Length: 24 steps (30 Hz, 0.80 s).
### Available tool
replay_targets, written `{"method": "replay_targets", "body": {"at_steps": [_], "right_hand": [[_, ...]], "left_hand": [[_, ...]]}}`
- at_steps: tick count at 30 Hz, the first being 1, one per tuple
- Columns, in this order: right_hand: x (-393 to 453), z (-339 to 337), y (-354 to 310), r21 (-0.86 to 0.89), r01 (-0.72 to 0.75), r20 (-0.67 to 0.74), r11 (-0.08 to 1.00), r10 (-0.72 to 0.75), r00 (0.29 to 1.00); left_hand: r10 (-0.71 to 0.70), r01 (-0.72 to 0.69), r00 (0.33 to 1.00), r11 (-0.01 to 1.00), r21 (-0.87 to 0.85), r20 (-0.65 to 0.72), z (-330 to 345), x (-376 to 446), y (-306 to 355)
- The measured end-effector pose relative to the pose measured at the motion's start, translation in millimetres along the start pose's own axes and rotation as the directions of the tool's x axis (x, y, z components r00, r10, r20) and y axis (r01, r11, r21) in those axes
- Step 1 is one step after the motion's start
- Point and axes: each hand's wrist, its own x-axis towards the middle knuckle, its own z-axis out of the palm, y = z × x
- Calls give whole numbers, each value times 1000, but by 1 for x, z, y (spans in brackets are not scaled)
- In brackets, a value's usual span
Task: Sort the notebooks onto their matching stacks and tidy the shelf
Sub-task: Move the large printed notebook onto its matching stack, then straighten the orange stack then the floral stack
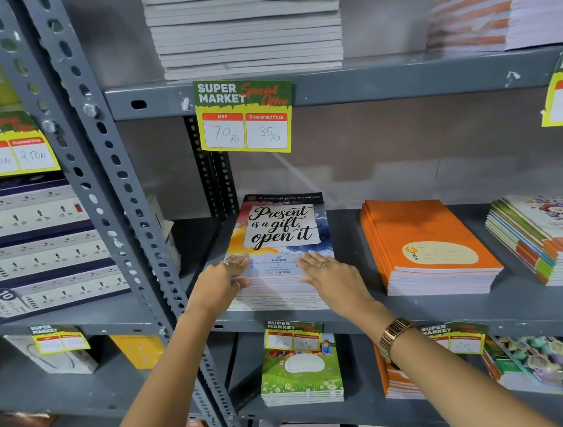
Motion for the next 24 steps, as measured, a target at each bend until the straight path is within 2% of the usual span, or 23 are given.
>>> {"method": "replay_targets", "body": {"at_steps": [15, 19, 24], "right_hand": [[-6, 2, 7, 37, 18, 10, 999, -19, 1000], [-25, 0, 30, 137, -141, -97, 980, 155, 983], [-54, -9, 75, 95, -231, -128, 968, 242, 962]], "left_hand": [[-63, 64, 998, 997, -49, 21, -3, 3, 5], [-60, 46, 993, 988, 147, 98, -1, 4, 19], [37, -59, 993, 979, 197, 115, 16, 5, 48]]}}
